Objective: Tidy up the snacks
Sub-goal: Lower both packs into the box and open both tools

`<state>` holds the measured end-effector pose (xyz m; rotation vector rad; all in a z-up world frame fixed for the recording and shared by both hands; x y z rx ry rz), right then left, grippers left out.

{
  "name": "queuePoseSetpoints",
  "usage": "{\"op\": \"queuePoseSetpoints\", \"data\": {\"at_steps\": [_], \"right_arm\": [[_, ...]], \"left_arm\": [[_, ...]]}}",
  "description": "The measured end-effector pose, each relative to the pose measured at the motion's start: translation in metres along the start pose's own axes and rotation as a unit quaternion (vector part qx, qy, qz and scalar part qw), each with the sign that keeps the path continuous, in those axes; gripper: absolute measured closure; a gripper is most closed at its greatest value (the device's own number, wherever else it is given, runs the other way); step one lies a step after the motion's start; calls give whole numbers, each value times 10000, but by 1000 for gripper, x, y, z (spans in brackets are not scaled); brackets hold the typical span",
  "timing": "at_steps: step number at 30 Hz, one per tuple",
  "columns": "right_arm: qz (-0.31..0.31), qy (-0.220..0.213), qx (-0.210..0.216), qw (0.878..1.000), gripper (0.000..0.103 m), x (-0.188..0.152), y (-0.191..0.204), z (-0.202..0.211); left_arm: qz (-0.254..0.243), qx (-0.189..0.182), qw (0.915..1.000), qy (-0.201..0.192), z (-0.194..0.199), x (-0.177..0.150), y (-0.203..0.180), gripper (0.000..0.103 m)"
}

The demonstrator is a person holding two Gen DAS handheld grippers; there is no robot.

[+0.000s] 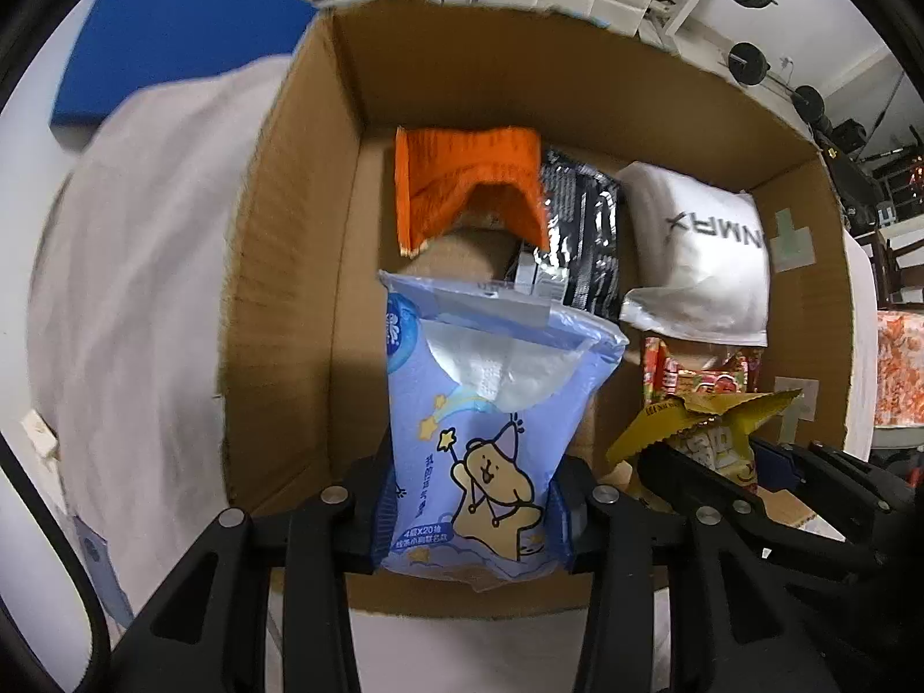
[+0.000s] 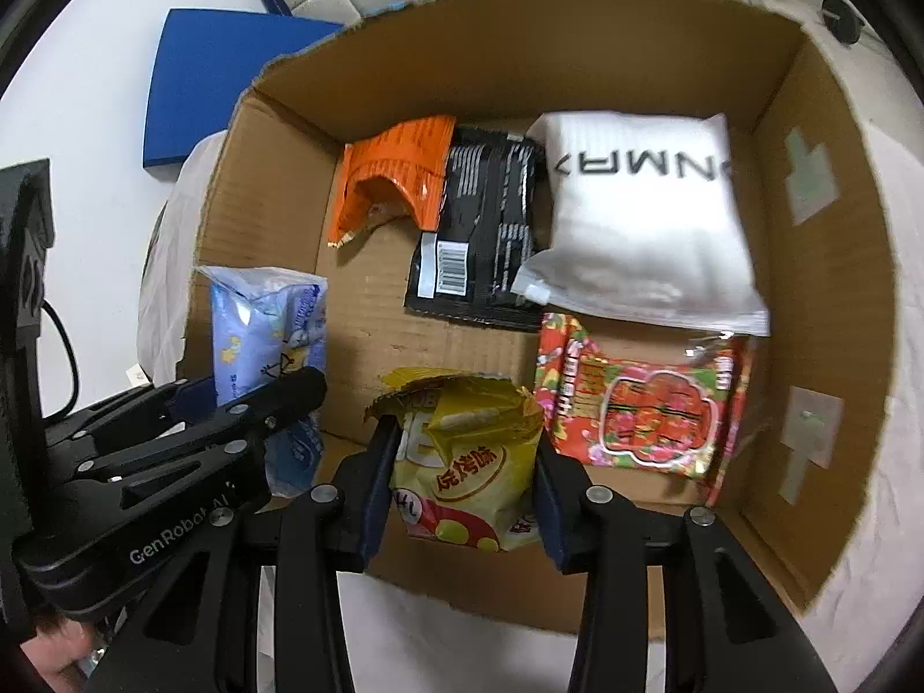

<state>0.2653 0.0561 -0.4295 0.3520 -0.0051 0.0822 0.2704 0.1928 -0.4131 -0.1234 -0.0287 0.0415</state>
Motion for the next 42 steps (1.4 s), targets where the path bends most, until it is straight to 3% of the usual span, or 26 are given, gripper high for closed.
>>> {"op": "queuePoseSetpoints", "data": {"at_steps": [10,16,18,21,25,27,29,35,42], "right_arm": [[107,206,-82,9997,54,5,5,-28],[252,198,-353,9989,39,7,8,-26],[265,154,-473,9984,30,8,3,-19],[206,108,-611,9979,18,8,-2,-8],[158,0,-857,9962,15,7,-16,7],[117,-88,-990,9950,0,9,-22,14],[71,-173,-1138,9933,0,8,-27,21],[-88,-330,-1500,9881,0,4,-37,39],[-165,-460,-1632,9854,0,-3,-41,67]], "left_arm": [[198,-66,9996,186,-15,-1,19,60],[203,40,9997,122,-8,-2,25,58],[173,106,9998,45,-3,-2,25,55],[151,156,9997,-109,7,4,26,49],[173,171,9990,-384,24,8,21,31],[135,319,9980,-531,33,10,21,20],[74,483,9966,-663,41,11,21,8],[88,489,9959,-762,51,15,16,6],[102,525,9937,-985,72,9,4,6]]}}
Point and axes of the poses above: each gripper's, at about its wrist camera, not at the fingertips, and z roughly against the way its jaws point, y to its left, x to its top, the point moved 10 cm from there along -z, roughly the way its jaws point
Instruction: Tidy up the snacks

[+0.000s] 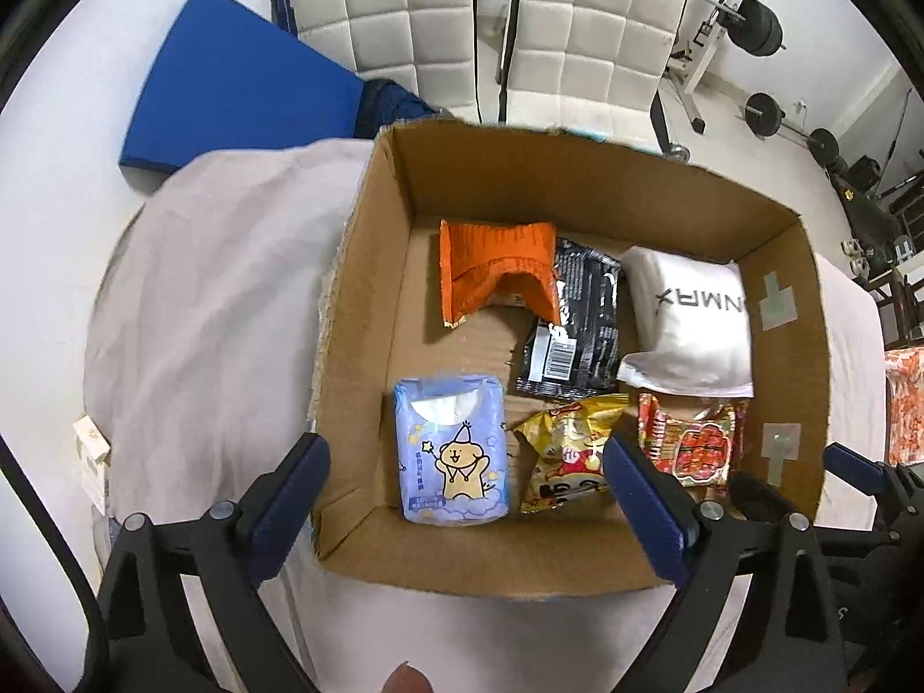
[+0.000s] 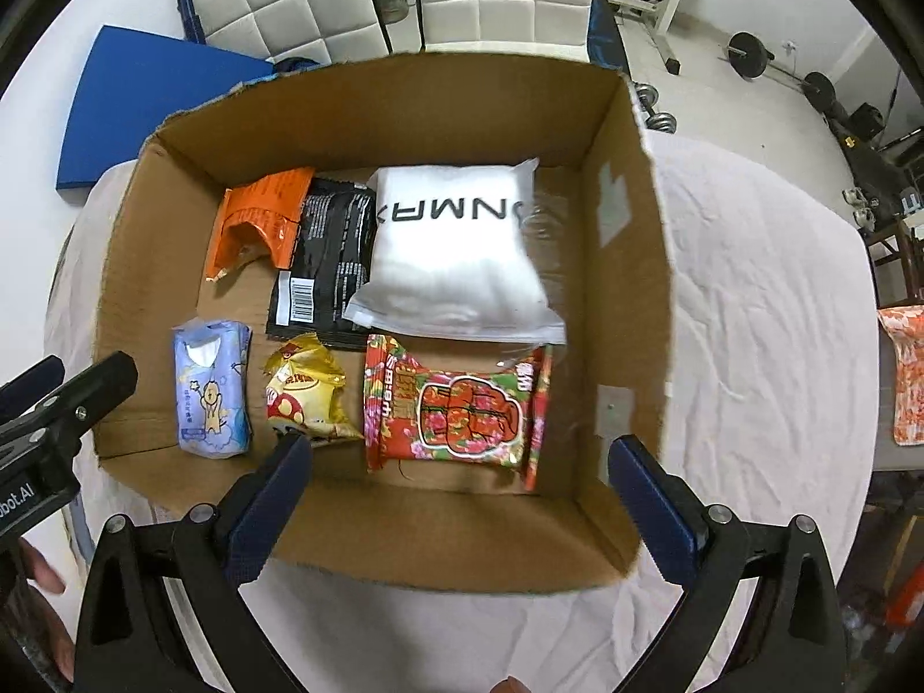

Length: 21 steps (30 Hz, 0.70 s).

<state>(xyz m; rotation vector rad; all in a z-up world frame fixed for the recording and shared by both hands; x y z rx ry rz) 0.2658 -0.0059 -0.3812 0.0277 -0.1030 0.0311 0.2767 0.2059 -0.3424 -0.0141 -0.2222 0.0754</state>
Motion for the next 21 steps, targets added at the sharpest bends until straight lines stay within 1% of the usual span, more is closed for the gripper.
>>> {"op": "queuePoseSetpoints", "data": {"at_steps": [3,5,8,11,16,19,21], "right_arm": [[17,-72,17,10000,0,-6,-3,24],[54,-226,30,9997,0,-9,-1,44],[116,-575,9,9983,0,-18,-5,94],[76,-799,70,9967,0,-27,-11,134],[-18,-1178,78,9930,0,-46,-24,202],[-17,-1323,-16,9912,0,-58,-31,232],[-29,-1397,0,9902,0,-67,-35,249]], "left_arm": [[10,28,9996,-266,30,-1,-5,6],[3,-15,9990,-440,55,-3,-11,6],[-49,13,9974,-717,98,-10,-20,6],[-137,26,9953,-959,140,-19,-29,6],[-112,-55,9925,-1216,197,-35,-40,6],[-106,-47,9906,-1365,223,-44,-45,6],[-82,-63,9896,-1436,238,-50,-47,6]]}}
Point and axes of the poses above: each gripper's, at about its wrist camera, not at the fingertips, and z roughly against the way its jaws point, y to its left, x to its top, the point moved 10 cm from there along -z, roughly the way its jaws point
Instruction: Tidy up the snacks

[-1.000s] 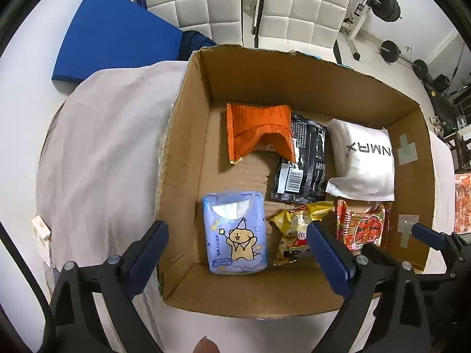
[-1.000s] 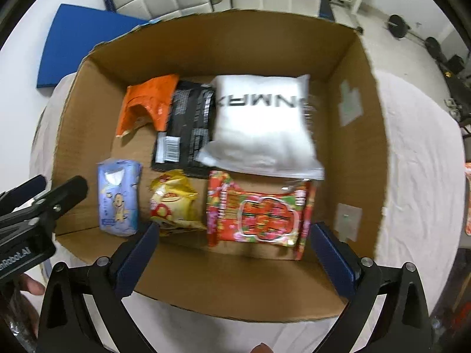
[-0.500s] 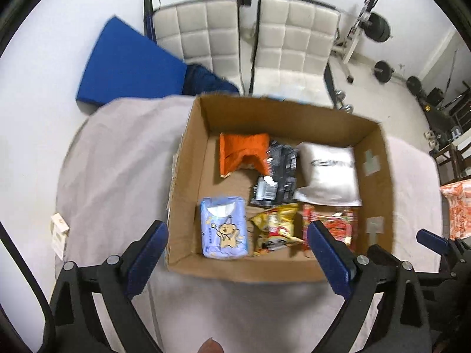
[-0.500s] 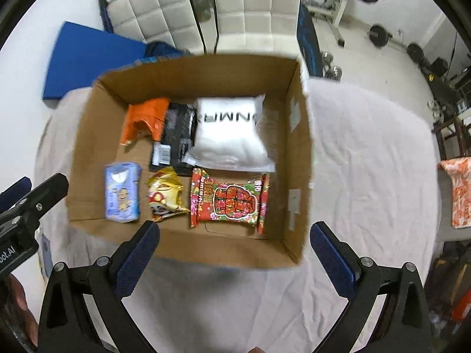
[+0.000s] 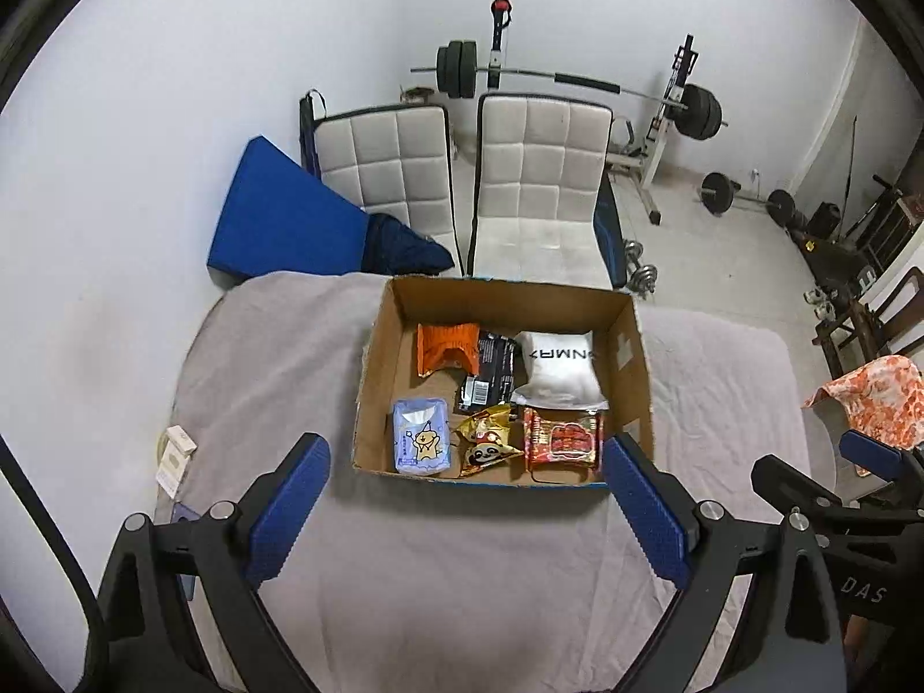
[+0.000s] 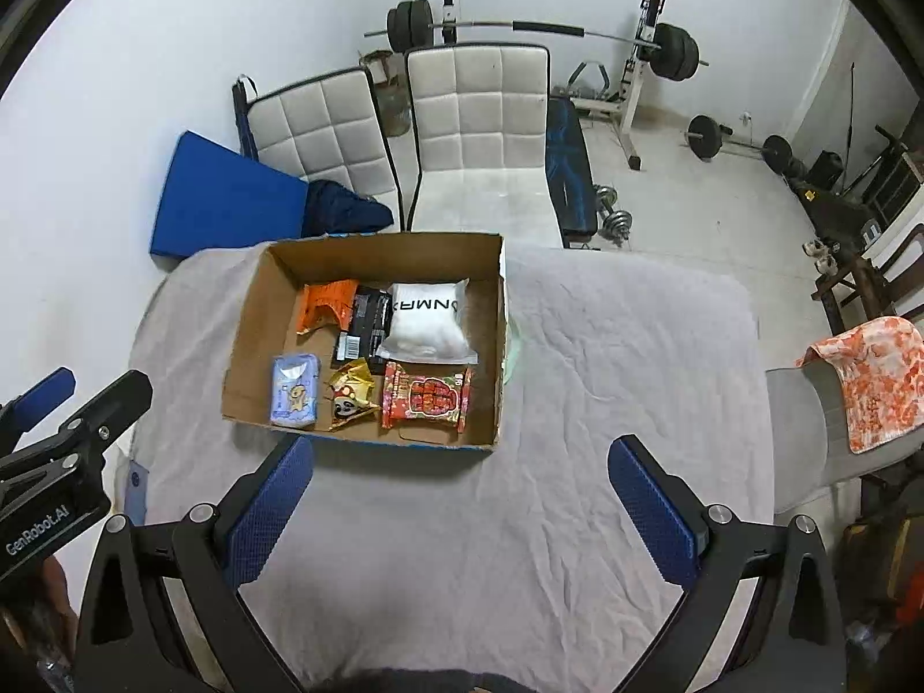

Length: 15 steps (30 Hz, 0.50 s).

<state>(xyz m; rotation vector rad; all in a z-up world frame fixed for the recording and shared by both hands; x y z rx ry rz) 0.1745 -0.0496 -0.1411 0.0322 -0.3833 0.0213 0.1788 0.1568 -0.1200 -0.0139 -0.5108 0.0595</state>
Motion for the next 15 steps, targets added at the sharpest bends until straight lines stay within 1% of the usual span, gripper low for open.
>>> {"op": "queuePoseSetpoints", "data": {"at_steps": [5,10,15], "right_arm": [[6,-183,-33,9998,0,-4,-5,33],[-23,-435,-81,9990,0,-2,-9,60],[-19,-563,-88,9984,0,-4,-11,78]], "left_arm": [[13,-91,9999,-53,24,-6,-7,6],[2,-86,9999,-140,44,-8,-9,6],[15,-45,9996,-284,59,-9,-8,6]]}}
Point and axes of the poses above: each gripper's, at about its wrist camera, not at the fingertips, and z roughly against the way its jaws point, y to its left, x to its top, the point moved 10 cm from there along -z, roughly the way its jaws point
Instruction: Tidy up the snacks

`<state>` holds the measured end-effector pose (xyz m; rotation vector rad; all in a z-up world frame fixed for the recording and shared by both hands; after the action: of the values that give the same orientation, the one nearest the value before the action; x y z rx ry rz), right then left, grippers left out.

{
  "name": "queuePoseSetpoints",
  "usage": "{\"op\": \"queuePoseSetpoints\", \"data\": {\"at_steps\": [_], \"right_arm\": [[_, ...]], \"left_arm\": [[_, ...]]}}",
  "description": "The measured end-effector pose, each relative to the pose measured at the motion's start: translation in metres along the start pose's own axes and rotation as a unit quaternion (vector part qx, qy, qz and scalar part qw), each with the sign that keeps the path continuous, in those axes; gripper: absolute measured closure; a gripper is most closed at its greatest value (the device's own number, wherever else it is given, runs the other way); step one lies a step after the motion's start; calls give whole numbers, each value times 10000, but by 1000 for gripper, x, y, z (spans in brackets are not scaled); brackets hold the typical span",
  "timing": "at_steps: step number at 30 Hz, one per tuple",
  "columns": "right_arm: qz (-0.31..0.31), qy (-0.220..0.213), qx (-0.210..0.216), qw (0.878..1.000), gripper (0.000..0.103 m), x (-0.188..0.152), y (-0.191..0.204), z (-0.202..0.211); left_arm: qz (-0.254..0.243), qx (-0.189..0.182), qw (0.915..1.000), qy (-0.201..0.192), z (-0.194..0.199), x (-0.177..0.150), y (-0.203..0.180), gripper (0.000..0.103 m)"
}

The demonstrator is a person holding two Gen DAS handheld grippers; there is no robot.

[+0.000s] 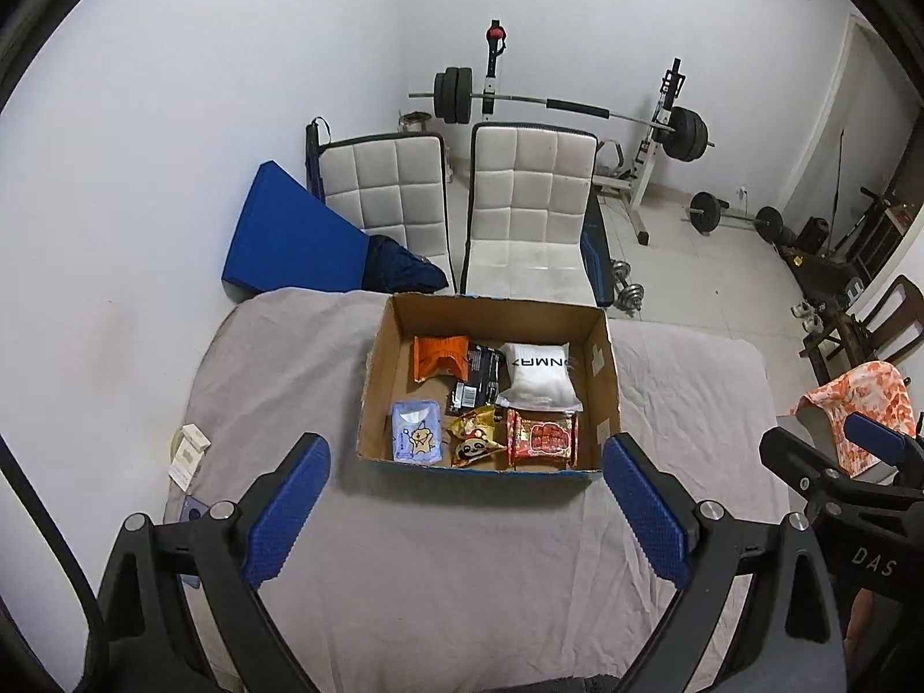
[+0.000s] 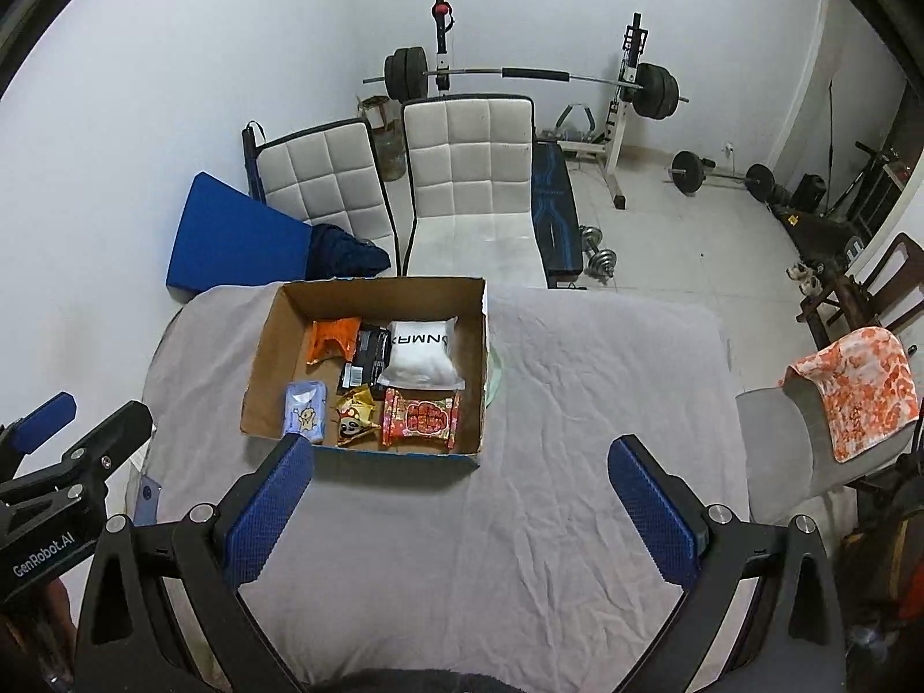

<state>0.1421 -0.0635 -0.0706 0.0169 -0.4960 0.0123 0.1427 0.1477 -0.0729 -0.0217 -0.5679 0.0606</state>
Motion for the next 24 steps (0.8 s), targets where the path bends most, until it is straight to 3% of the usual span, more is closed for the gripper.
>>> {"op": "queuePoseSetpoints", "data": {"at_steps": [24], "right_arm": [[-12,-87,-129,9999,0,-12,-7,22]], "left_arm": [[107,24,9999,-51,20,-15,2,6]]}}
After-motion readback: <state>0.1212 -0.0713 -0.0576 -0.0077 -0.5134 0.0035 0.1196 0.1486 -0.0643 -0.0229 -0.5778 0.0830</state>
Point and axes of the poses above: each gripper's, at about its wrist camera, not at the fingertips, and z roughly against the way its jaws point, y to its left, x to its top, the point moved 10 cm from there along -z, roughly the way its jaws point
